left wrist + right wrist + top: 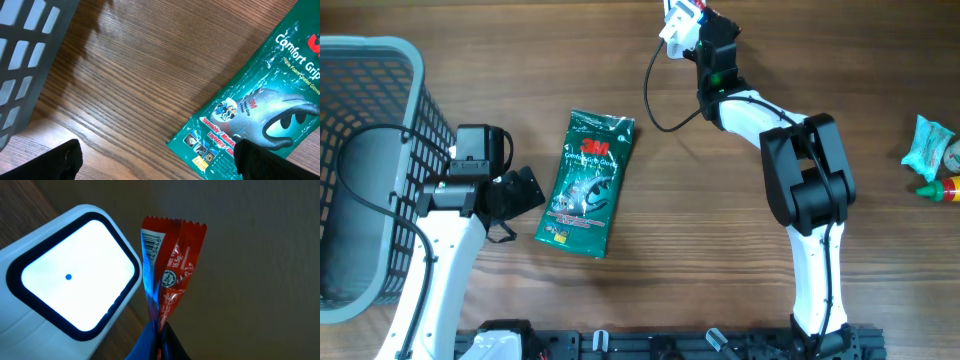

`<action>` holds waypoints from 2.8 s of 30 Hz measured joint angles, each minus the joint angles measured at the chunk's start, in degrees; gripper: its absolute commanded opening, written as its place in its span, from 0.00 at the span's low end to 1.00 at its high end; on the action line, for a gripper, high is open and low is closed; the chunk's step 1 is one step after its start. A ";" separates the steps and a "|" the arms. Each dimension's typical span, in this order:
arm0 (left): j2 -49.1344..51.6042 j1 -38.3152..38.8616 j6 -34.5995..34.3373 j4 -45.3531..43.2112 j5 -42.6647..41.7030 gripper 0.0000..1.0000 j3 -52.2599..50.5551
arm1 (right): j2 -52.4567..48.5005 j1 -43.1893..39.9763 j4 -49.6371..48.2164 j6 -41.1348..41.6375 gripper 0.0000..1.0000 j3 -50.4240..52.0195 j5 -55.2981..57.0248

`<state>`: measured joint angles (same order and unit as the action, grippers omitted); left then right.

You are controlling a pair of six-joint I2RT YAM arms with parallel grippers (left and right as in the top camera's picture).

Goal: Scan the item barcode
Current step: 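Move the red stick rightward and drop it at the right edge, then reach the right gripper to the green glove pack's right side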

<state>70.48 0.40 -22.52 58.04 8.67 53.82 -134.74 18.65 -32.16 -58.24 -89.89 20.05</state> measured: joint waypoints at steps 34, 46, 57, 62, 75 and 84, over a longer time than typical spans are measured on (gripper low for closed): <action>0.00 0.00 0.00 -0.02 -0.02 1.00 0.00 | 5.35 -47.30 57.11 49.64 0.63 -5.33 7.21; 0.00 0.00 0.00 0.00 0.00 1.00 0.00 | 19.98 -42.86 60.24 60.00 1.00 -5.03 -6.19; 0.00 0.00 0.00 0.00 -0.02 1.00 0.00 | 33.42 -17.62 78.07 84.00 1.00 -2.49 -36.11; 0.00 0.00 0.00 -0.02 0.00 1.00 0.00 | 31.74 -1.44 76.70 87.12 1.00 3.58 -39.89; 0.00 0.00 2.51 1.75 1.49 1.00 0.00 | 26.12 12.37 77.00 94.88 1.00 10.97 -41.68; 0.00 0.00 4.70 -0.33 3.89 1.00 -0.04 | 26.14 12.37 83.54 95.32 1.00 10.97 -40.76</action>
<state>70.48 0.40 -17.82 57.71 12.56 53.78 -108.60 31.03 51.37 37.08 -78.91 -20.71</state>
